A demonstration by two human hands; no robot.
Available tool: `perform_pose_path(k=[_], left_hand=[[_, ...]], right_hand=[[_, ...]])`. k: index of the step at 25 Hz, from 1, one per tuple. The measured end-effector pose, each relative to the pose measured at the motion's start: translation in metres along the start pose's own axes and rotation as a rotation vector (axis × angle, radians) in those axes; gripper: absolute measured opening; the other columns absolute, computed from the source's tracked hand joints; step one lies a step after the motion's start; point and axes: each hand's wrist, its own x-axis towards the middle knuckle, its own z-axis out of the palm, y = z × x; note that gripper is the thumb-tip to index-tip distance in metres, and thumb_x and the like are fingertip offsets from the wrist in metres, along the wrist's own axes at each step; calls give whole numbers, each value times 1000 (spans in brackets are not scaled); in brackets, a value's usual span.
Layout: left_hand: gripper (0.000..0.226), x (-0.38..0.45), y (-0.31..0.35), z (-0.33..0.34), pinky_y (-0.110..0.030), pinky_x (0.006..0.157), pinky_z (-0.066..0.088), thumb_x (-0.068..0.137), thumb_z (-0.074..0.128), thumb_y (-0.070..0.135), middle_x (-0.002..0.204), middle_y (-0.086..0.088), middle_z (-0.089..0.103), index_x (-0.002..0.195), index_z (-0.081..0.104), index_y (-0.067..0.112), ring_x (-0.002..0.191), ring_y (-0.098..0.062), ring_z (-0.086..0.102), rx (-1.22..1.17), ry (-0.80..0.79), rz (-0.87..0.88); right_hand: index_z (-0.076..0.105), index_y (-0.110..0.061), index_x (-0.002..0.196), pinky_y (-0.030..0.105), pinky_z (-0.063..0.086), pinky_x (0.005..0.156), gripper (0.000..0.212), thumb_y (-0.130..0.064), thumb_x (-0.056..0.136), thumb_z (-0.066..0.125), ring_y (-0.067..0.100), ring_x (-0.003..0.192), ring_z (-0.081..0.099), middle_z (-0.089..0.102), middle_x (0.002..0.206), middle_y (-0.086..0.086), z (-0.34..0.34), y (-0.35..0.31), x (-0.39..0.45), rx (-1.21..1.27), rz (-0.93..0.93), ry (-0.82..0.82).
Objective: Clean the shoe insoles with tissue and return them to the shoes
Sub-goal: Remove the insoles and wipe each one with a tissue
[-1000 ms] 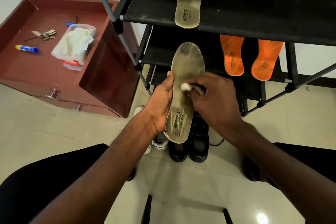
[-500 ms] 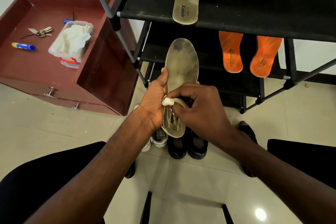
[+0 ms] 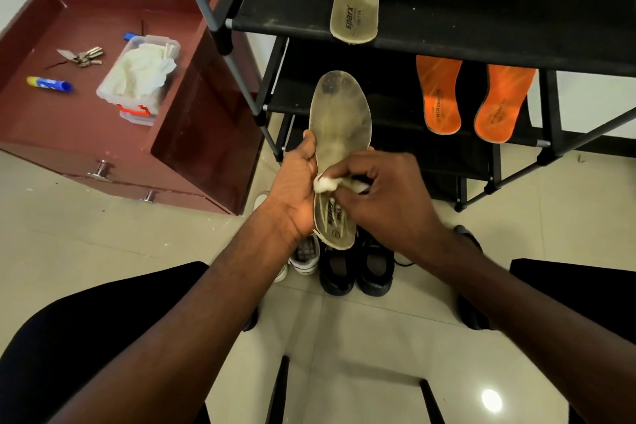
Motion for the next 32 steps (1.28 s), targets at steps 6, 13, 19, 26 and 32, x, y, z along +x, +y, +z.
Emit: perform_pose_path(k=[6,13,19,26,32], left_hand=[[65,0,-3,1,-41,81,63,109,35,57,109,-17,77,127,66,3,90,-28,78,23,24,24],[64,5,-14,5,-41,88,55,109,29,59,101,-10,77,125,70,12,89,-23,73,140,-63,31],[65,6,-14,4,-39,83,61,109,30,59,111,-12,76,131,67,10,94,-25,75,146,-103,47],[64,6,-16,9,-43,87,57,109,29,59,107,-11,75,131,67,12,92,-25,72,157,-121,62],[78,11,-9,-2,-43,86,58,105,29,68,124,-21,69,142,61,7,95,-32,70,93,-76,59]], right_hand=[[82,-18,101,35,61,76,20,-12,83,80,5,86,72,78,95,-9,0,2,0,-117,-9,38],[80,-18,103,38,59,70,19,-10,89,70,13,83,69,75,96,-5,-18,20,16,-365,22,103],[81,-16,105,35,61,78,21,-9,87,75,8,87,71,77,99,-6,-19,14,13,-120,-3,13],[79,-20,104,37,57,68,20,-15,86,72,10,84,65,69,95,-8,-31,29,22,-341,21,96],[79,-20,106,30,56,72,18,-18,88,76,8,87,67,72,97,-9,-31,31,25,-247,48,97]])
